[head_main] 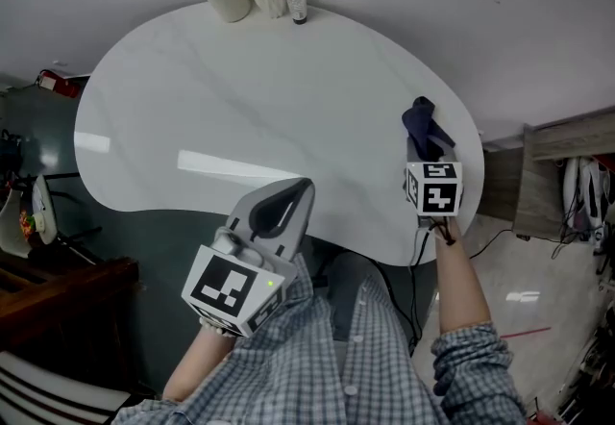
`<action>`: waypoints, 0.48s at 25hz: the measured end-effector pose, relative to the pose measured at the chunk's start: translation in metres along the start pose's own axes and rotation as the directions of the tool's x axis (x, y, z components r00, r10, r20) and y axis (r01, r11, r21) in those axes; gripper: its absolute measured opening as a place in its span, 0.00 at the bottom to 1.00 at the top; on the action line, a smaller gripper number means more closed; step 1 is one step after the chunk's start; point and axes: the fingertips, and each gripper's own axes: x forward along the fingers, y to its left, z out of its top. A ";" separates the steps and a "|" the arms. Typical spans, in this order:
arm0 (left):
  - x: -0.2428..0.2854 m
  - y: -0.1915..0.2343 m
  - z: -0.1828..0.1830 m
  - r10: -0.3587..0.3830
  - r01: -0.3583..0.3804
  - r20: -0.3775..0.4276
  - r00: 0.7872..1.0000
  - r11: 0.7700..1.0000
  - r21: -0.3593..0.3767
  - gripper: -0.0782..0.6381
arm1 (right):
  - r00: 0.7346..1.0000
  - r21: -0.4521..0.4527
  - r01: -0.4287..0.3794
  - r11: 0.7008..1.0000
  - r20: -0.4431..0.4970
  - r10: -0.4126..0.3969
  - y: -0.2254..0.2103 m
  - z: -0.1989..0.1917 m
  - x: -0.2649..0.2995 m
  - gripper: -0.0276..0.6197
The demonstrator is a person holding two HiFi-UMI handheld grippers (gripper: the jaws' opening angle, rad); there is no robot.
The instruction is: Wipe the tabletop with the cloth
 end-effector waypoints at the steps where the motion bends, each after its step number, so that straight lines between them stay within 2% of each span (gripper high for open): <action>1: -0.002 0.003 0.000 0.007 -0.007 0.003 1.000 1.000 -0.003 0.12 | 1.000 -0.016 -0.017 1.000 0.003 0.017 0.009 0.005 0.004 0.12; 8: -0.016 0.020 -0.003 0.046 -0.045 0.020 0.999 0.998 -0.031 0.12 | 0.991 -0.119 -0.128 0.985 0.016 0.130 0.068 0.030 0.021 0.12; 12: -0.020 0.026 -0.003 0.059 -0.058 0.033 0.998 0.998 -0.032 0.12 | 0.977 -0.196 -0.207 0.958 0.003 0.212 0.101 0.040 0.028 0.12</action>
